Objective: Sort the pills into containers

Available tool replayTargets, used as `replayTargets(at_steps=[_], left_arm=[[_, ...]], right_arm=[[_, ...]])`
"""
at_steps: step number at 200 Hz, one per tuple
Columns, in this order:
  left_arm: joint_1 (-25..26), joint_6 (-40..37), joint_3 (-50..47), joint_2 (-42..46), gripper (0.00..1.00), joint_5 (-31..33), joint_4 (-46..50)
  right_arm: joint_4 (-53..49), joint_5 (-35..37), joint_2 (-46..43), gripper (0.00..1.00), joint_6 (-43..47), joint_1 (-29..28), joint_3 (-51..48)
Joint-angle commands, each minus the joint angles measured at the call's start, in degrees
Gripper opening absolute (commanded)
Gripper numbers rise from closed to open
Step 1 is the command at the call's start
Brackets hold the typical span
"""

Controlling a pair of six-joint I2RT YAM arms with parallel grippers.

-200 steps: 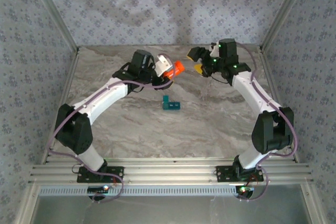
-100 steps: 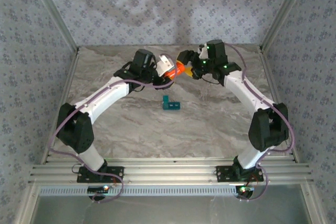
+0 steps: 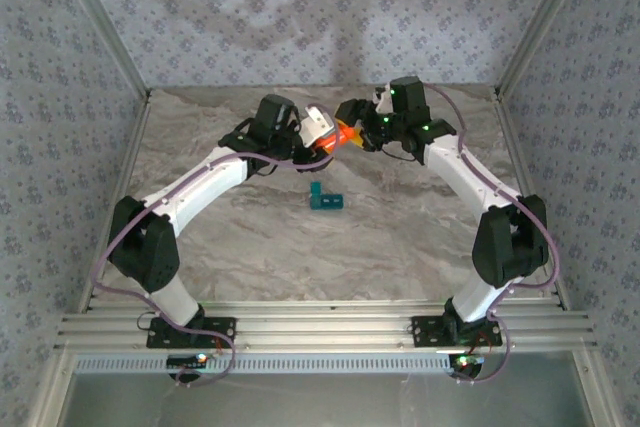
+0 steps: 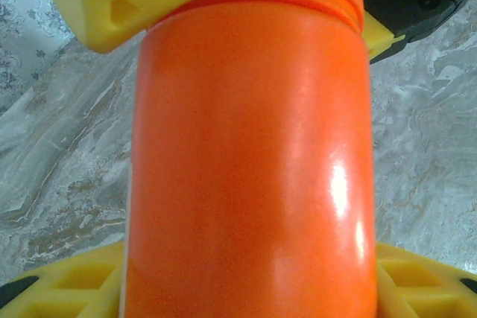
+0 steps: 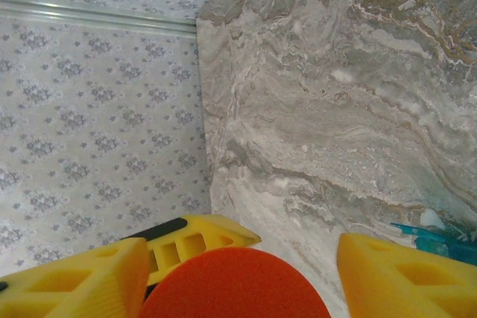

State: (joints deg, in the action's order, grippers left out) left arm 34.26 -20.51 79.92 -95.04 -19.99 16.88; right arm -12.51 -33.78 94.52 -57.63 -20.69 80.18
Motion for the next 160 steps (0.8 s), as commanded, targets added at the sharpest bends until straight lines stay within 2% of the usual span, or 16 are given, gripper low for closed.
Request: replayTargets(at_steps=[1,26,69,132,160], left_arm=[[0.25,-0.36,1.56,-0.47,0.00,-0.11,-1.42],[0.28,-0.58,1.47,-0.49,0.00,-0.13,-1.27],[0.22,-0.50,1.64,-0.67,0.00,-0.14,-1.34],[0.20,-0.32,2.08,-0.93,0.00,-0.24,-1.44],[0.27,-0.23,2.06,-0.95,0.00,-0.31,-1.46]], right_arm=[[-0.14,0.07,-1.98,0.74,-0.18,0.57,-0.12],[0.03,-0.34,-2.99,0.73,-0.38,1.34,-0.59],[0.78,-1.40,-4.01,0.66,-1.05,2.08,-1.40],[1.85,-2.69,-3.36,0.69,-1.44,1.71,-2.18],[2.37,-3.13,-2.98,0.64,-1.68,1.47,-2.06]])
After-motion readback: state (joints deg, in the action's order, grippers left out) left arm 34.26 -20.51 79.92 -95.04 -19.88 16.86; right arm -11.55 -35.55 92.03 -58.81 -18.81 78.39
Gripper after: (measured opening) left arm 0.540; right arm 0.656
